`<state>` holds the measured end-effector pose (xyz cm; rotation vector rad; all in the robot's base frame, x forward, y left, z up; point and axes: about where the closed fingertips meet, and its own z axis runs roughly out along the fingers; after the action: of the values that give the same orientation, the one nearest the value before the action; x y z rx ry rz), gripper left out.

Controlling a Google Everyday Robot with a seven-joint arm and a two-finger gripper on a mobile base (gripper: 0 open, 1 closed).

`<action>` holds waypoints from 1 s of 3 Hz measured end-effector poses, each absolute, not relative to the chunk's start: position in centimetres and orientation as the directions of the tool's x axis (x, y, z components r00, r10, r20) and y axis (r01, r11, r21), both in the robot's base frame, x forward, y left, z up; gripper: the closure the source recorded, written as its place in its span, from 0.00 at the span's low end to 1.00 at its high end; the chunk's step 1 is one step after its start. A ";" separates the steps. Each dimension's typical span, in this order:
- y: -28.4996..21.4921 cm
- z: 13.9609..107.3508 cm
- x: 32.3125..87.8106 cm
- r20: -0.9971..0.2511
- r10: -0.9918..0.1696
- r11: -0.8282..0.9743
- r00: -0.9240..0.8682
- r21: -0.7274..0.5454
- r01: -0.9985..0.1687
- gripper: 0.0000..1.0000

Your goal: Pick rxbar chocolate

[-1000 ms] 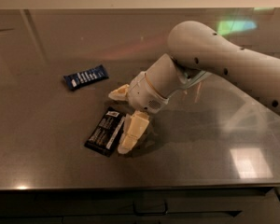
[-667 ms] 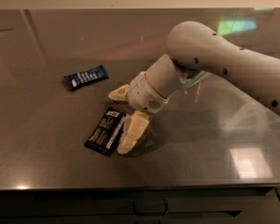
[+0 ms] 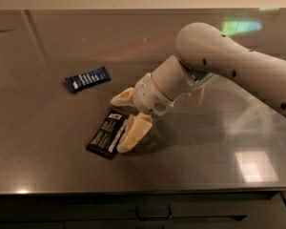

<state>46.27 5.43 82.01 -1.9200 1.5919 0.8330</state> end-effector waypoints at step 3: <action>5.3 83.2 45.2 -0.776 -0.622 -0.217 0.102 0.046 -0.975 0.95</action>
Offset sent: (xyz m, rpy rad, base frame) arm -0.0090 -0.0046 0.0112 0.0714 0.0719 0.0268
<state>45.24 5.33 83.16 -1.8964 1.5554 0.9478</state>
